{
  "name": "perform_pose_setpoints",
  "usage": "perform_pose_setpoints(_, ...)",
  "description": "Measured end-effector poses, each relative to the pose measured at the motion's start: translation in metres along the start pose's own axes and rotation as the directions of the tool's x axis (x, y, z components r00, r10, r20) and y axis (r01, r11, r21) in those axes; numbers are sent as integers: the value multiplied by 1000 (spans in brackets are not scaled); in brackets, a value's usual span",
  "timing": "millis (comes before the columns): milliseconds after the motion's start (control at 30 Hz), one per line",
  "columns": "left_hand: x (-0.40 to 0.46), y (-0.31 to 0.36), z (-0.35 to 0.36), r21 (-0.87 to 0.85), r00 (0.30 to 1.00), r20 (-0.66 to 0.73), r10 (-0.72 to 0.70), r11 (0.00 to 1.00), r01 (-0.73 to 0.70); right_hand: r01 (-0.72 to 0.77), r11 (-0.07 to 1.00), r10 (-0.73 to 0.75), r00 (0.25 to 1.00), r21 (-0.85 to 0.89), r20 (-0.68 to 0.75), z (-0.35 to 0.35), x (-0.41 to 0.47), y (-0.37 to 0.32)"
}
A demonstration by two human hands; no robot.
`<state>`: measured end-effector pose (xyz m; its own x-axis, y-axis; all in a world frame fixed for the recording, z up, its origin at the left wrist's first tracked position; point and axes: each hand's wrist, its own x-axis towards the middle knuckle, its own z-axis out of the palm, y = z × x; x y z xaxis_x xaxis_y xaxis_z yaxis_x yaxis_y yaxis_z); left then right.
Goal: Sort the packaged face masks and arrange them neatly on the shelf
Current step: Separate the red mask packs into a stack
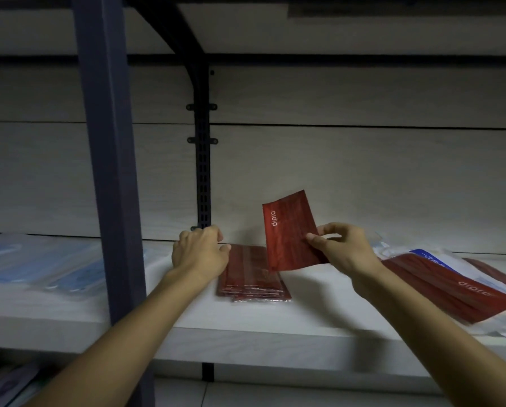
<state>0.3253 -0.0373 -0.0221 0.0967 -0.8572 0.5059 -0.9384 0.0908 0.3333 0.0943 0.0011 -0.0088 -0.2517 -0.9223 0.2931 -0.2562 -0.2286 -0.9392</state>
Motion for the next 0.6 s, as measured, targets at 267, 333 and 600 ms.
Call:
perform_pose_setpoints(267,-4,-10,-19,14,1000,-28,11,1000,-10,18,999,-15,995,-35,98,54,3,8)
perform_pose_setpoints(333,-5,-11,-21,28,999,-31,14,1000,-13,34,998,-27,994,-62,109,64,4,11)
perform_pose_setpoints(600,-7,-8,-24,63,998,-22,56,997,-55,198,792,-151,980,-578,129,69,14,23)
